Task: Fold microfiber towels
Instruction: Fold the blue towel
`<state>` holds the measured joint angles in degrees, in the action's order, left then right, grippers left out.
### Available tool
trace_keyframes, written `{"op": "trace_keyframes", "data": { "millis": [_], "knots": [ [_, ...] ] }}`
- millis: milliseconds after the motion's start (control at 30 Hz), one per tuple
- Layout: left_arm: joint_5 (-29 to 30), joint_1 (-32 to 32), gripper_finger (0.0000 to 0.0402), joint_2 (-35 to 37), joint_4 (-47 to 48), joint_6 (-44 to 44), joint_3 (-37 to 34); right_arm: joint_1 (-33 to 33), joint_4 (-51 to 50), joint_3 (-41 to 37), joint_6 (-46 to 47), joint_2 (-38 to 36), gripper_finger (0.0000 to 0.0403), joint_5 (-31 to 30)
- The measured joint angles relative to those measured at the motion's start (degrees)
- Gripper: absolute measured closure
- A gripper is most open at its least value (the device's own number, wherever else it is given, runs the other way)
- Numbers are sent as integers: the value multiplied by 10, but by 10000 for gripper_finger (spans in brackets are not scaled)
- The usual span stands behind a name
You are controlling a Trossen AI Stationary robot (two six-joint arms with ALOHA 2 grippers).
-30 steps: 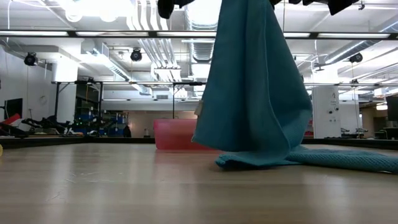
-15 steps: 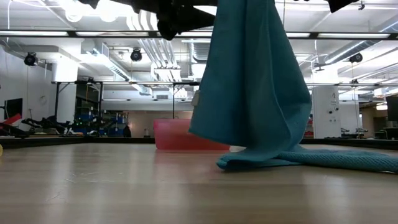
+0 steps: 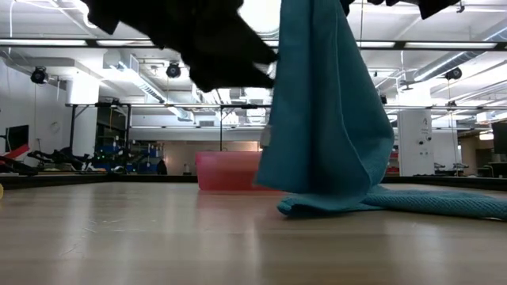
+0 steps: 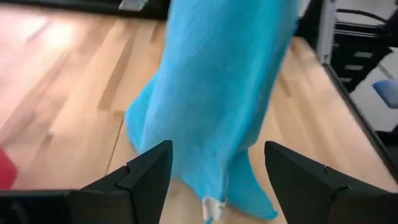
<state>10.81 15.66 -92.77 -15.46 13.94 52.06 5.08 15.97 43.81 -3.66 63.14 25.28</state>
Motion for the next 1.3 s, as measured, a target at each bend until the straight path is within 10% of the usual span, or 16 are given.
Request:
{"op": "trace_keyframes", "data": {
  "millis": [433,733,1300],
  "knots": [
    [16,-12,178,-87,-39,1,-14,0,39,-4,17,-1,394,0],
    [15,-18,369,-77,-19,-27,-13,0,45,-6,17,-2,394,0],
    [45,-1,401,209,-2,-206,11,-3,-92,80,49,-81,394,-4]
  ]
}}
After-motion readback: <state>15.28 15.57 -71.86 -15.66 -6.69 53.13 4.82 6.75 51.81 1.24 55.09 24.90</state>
